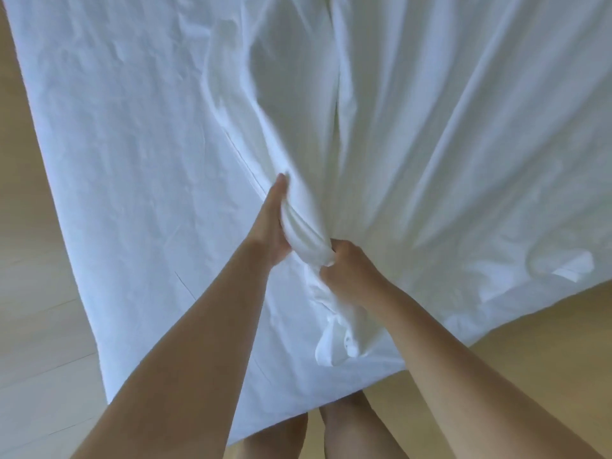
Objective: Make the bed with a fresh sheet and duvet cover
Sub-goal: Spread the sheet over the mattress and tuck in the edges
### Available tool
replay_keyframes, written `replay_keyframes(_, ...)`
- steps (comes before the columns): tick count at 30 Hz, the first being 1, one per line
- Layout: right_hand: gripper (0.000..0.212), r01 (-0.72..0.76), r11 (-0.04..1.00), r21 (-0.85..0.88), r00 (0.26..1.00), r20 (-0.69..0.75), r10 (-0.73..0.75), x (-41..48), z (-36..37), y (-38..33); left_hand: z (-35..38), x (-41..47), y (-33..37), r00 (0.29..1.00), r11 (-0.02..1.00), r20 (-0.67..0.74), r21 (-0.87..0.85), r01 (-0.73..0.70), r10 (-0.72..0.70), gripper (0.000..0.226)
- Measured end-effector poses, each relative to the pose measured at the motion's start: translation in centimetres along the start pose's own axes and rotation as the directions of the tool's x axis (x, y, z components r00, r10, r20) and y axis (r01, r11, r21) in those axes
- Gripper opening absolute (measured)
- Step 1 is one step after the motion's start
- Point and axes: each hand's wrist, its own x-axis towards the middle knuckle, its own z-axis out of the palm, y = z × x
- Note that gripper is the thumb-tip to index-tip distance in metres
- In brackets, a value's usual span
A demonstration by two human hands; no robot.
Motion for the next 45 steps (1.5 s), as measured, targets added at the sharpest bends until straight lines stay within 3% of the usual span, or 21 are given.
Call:
replay_keyframes(3,0.025,0.008,0.999,-0.054,0.994,0.112,-0.002,-1.2,-1.8,0.0,3.5,1.3,4.1,0.992,0.991,0.005,-0.046,-0.126,0.126,0.038)
replay_keyframes(6,0.024,0.003,0.999,-0.045,0.991,0.133,0.003,-2.1,-2.3,-0.9,3.0,0.7,6.1,0.977,0.995,-0.187,0.050,-0.091,0.099,0.014)
replay_keyframes(8,0.021,0.029,0.998,-0.053,0.995,0.099,-0.023,-2.5,-1.8,-2.1,0.6,-1.4,6.8,0.893,0.963,-0.374,0.190,-0.191,0.251,0.021)
replay_keyframes(9,0.020,0.058,0.994,-0.093,0.995,0.085,-0.050,-2.7,-1.3,-2.8,-1.2,-3.4,6.8,0.812,0.918,-0.450,0.306,-0.251,0.372,0.026)
replay_keyframes(11,0.015,0.149,0.963,-0.224,0.985,0.118,-0.125,-3.0,0.4,-4.5,-5.9,-9.0,5.5,0.684,0.801,-0.480,0.535,-0.267,0.549,0.025)
replay_keyframes(13,0.015,0.299,0.875,-0.380,0.947,0.232,-0.223,-3.5,3.2,-7.0,-10.9,-15.4,2.0,0.654,0.777,-0.544,0.620,-0.109,0.526,0.012)
replay_keyframes(16,0.053,0.456,0.788,-0.414,0.867,0.405,-0.290,-4.9,9.6,-11.0,-17.3,-20.7,-5.1,0.592,0.825,-0.766,0.489,0.283,0.251,0.019)
replay_keyframes(18,0.073,0.326,0.889,-0.322,0.901,0.390,-0.190,-5.0,14.3,-13.0,-20.7,-21.1,-8.3,0.678,0.842,-0.734,0.387,0.375,0.035,0.030)
replay_keyframes(20,0.085,0.080,0.967,-0.241,0.961,0.277,-0.011,-3.4,18.7,-13.9,-23.8,-19.9,-7.9,0.803,0.817,-0.587,0.411,0.405,-0.103,0.036)
replay_keyframes(22,0.095,-0.120,0.975,-0.187,0.983,0.115,0.143,-1.9,22.6,-14.7,-27.6,-17.3,-5.5,0.861,0.855,-0.498,0.397,0.334,-0.105,0.044)
replay_keyframes(24,0.103,-0.214,0.969,-0.122,0.976,-0.054,0.209,-1.5,25.6,-15.7,-31.0,-15.3,-1.7,0.898,0.923,-0.433,0.309,0.228,-0.077,0.064)
replay_keyframes(27,0.097,-0.264,0.965,-0.003,0.950,-0.171,0.260,-1.3,28.4,-17.3,-34.3,-12.5,4.1,0.952,0.982,-0.275,0.089,0.167,-0.137,0.046)
replay_keyframes(29,0.098,-0.282,0.959,-0.002,0.941,-0.198,0.276,-1.6,29.4,-17.7,-34.3,-10.8,6.7,0.956,0.966,-0.267,0.187,0.179,-0.125,0.050)
replay_keyframes(31,0.105,-0.274,0.962,-0.005,0.942,-0.201,0.268,-2.0,30.0,-17.7,-32.6,-9.8,8.0,0.961,0.927,-0.255,0.325,0.187,-0.104,0.062)
replay_keyframes(34,0.118,-0.175,0.974,0.147,0.966,-0.164,0.199,-3.1,29.9,-18.2,-29.1,-10.9,8.7,0.989,0.894,-0.149,0.441,0.083,-0.018,0.009)
replay_keyframes(35,0.121,-0.126,0.972,0.198,0.967,-0.194,0.165,-3.4,29.7,-18.4,-28.2,-12.0,8.8,0.992,0.879,-0.119,0.475,0.029,0.032,0.008)
replay_keyframes(36,0.126,-0.083,0.978,0.193,0.963,-0.236,0.128,-3.6,29.6,-18.7,-27.8,-13.8,8.6,0.992,0.858,-0.092,0.513,-0.028,0.087,0.012)
replay_keyframes(38,0.130,-0.034,0.999,-0.002,0.960,-0.279,0.032,-3.8,29.7,-19.5,-29.8,-18.2,7.6,0.977,0.784,-0.049,0.605,-0.136,0.208,0.012)
replay_keyframes(40,0.119,0.025,0.971,-0.237,0.975,-0.208,-0.076,-3.4,31.2,-20.8,-34.0,-22.8,6.4,0.950,0.701,-0.096,0.698,-0.148,0.296,0.017)
replay_keyframes(42,0.094,0.202,0.868,-0.455,0.956,-0.102,-0.276,-2.9,33.9,-22.4,-38.3,-26.2,5.8,0.922,0.697,-0.230,0.715,-0.057,0.311,0.024)
replay_keyframes(45,0.050,0.282,0.734,-0.618,0.945,0.046,-0.325,-1.8,37.2,-24.1,-41.8,-27.3,6.6,0.924,0.713,-0.339,0.691,0.116,0.179,0.019)
